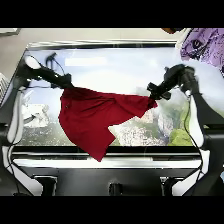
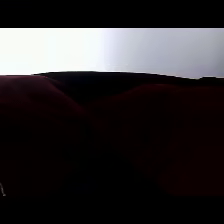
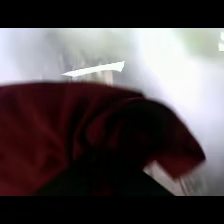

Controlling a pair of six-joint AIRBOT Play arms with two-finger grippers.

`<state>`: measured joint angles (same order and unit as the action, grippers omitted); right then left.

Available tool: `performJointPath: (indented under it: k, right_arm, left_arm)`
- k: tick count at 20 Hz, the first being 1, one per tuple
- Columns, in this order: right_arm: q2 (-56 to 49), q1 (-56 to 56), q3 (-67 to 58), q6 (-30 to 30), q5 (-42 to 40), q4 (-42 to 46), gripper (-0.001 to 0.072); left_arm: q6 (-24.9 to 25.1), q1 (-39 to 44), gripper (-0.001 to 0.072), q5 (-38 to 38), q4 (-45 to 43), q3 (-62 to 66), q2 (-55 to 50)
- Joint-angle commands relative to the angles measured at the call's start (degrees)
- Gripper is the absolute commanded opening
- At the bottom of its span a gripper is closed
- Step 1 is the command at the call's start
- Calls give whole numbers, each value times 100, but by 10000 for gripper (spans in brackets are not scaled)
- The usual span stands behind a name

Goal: Fold the clothes and pants, and hang the long-sleeved shirts on hangers.

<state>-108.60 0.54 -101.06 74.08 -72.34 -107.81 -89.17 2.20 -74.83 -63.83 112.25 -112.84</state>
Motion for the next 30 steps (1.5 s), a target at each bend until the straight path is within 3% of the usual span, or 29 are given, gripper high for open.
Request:
performJointPath:
  k: [1, 2, 3, 7, 10, 15, 19, 22, 24, 25, 26, 27, 28, 29, 30]
  right_arm:
    - [-490, -44, -39, 15, 728, -127, 214]
    - [-455, -146, -173, 131, 520, -127, 360]
    - [-367, -302, -306, 367, 282, -127, 408]
    - [133, -1309, -350, 964, -166, -188, 414]
    - [85, -1864, -186, 1287, -503, -914, 415]
    - [-262, -1637, 570, 1930, -623, -1786, 455]
    - [-433, -1237, 667, 1993, -203, -1915, 447]
    - [-431, -1115, 667, 1971, 173, -1899, 310]
    - [-417, -1099, 667, 1976, 162, -1895, 39]
    - [-389, -1099, 667, 1971, 120, -1893, 34]
    - [-328, -1099, 667, 1969, 74, -1840, 33]
    - [-247, -1099, 667, 1915, 31, -1703, 33]
    - [-153, -1099, 667, 1843, -22, -1515, 33]
    - [-44, -1099, 667, 1768, -87, -1307, 33]
    - [57, -1099, 667, 1742, -173, -1154, 33]
  left_arm:
    - [-37, 146, 16, 315, 33, 7, -581]
    - [-35, 125, 16, 343, 26, 9, -575]
    - [-37, 96, 16, 348, 33, 11, -562]
    - [-37, -24, 17, 299, 46, 20, -503]
    - [-37, -46, 17, 162, 44, 20, -501]
    - [-37, -46, 18, 129, 44, 20, -501]
    - [-37, -46, 18, 116, 44, 20, -501]
    - [-37, -46, 18, 116, 42, 20, -501]
    - [-39, -46, 18, 109, 42, 20, -498]
    - [-44, -55, 18, 70, 42, 20, -496]
    - [-195, -90, 66, 2, 33, 20, -479]
    - [-437, -192, 274, -111, 20, 20, -426]
    - [-621, -337, 609, -258, 20, 20, -330]
    - [-649, -527, 720, -470, 20, 20, -166]
    - [-647, -715, 720, -730, -39, 17, 26]
